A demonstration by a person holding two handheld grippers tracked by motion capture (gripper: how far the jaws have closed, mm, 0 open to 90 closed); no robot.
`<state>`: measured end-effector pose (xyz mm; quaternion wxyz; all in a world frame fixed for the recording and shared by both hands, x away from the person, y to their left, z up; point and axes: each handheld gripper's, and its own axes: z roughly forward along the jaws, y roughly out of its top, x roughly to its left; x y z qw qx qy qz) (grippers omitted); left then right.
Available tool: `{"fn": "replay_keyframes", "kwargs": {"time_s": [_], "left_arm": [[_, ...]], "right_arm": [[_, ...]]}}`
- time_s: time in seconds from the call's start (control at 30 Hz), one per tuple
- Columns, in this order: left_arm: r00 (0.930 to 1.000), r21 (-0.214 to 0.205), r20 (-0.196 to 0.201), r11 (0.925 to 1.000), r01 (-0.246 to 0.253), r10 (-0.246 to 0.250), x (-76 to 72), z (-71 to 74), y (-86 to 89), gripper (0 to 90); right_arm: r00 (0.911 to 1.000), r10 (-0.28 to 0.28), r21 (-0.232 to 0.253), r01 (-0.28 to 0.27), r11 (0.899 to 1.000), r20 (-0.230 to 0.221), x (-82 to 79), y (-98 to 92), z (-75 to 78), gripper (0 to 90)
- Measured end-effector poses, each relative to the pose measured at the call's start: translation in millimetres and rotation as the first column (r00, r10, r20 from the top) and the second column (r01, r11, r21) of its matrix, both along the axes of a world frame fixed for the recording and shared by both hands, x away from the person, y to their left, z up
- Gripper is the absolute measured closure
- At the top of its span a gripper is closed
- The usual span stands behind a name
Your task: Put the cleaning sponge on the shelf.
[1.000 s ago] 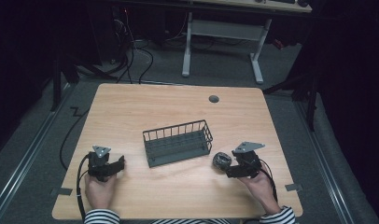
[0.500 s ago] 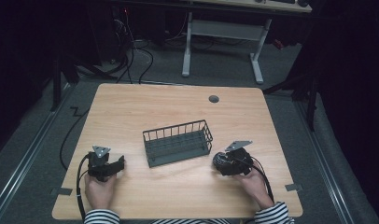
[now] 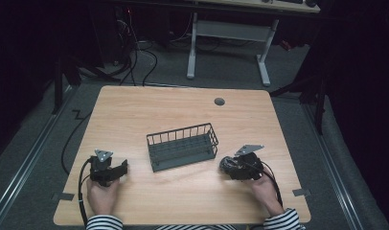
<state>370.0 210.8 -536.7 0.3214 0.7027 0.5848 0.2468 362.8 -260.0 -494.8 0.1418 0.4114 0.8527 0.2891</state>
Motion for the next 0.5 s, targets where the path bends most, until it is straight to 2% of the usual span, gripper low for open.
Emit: {"fn": "replay_keyframes", "kwargs": {"time_s": [0.23, 0.5], "left_arm": [[1.0000, -0.001, 0.000, 1.0000, 0.000, 0.000, 0.0, 0.0, 0.1, 26.7], [1.0000, 0.000, 0.000, 1.0000, 0.000, 0.000, 0.0, 0.0, 0.0, 26.6]], "right_arm": [[1.0000, -0.004, 0.012, 0.004, 1.000, 0.001, -3.2, -5.3, 4.7, 39.7], [0.9989, 0.014, 0.031, -0.015, 0.999, 0.045, -10.9, -8.6, 22.5, 40.1]]}}
